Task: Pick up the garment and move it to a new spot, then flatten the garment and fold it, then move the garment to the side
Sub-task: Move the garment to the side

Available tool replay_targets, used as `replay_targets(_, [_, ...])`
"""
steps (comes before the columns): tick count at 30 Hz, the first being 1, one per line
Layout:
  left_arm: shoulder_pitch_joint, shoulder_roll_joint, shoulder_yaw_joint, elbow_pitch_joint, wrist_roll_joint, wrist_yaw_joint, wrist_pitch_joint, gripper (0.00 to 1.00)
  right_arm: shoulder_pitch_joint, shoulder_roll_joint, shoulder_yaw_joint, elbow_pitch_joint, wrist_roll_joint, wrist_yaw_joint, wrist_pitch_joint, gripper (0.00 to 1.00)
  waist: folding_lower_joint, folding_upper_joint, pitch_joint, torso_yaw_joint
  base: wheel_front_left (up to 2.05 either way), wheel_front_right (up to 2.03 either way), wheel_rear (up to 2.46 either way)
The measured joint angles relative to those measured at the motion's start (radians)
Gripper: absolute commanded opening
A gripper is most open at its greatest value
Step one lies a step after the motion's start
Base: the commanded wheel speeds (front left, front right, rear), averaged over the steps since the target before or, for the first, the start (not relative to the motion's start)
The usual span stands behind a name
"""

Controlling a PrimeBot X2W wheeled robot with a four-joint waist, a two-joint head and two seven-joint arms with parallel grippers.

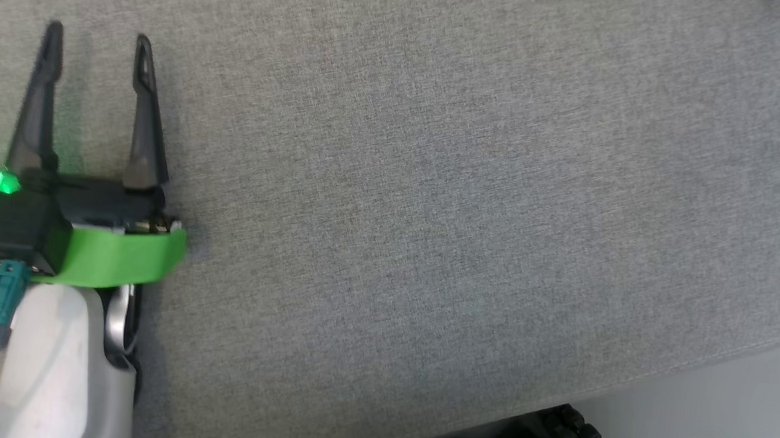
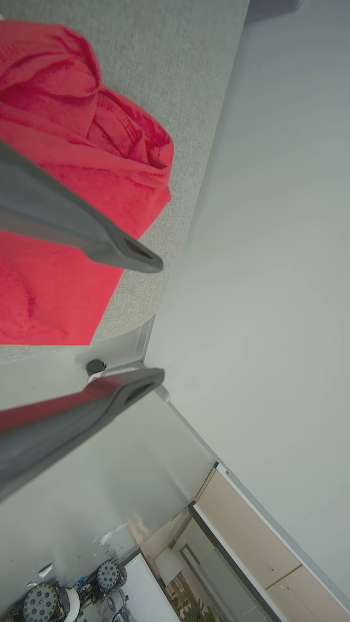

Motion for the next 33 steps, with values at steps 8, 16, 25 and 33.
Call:
replay_targets(8, [0.118, -0.022, 0.020, 0.052, -0.022, 0.011, 0.003, 1.00, 0.063, 0.102, 0.038, -0.057, -0.013, 0.000, -0.048, 1.00, 0.0000, -0.0001, -0.139, 0.031, 0.00, 0.00, 0.00])
replay_targets(16, [0.216, -0.031, 0.052, 0.059, -0.040, 0.021, 0.004, 1.00, 0.239, 0.230, 0.010, -0.174, -0.030, 0.000, -0.056, 1.00, 0.0000, -0.0001, -0.290, 0.072, 0.00, 0.00, 0.00])
replay_targets(25, [0.265, -0.034, 0.069, 0.095, -0.047, 0.020, 0.004, 1.00, 0.517, 0.342, -0.096, -0.307, -0.064, 0.000, -0.057, 1.00, 0.0000, -0.0001, -0.421, 0.124, 0.00, 0.00, 0.00])
replay_targets(33, [0.292, -0.044, 0.083, 0.128, -0.050, 0.020, 0.004, 1.00, 0.738, 0.429, -0.150, -0.404, -0.083, 0.000, -0.057, 1.00, 0.0000, 0.0000, -0.510, 0.153, 0.00, 0.00, 0.00])
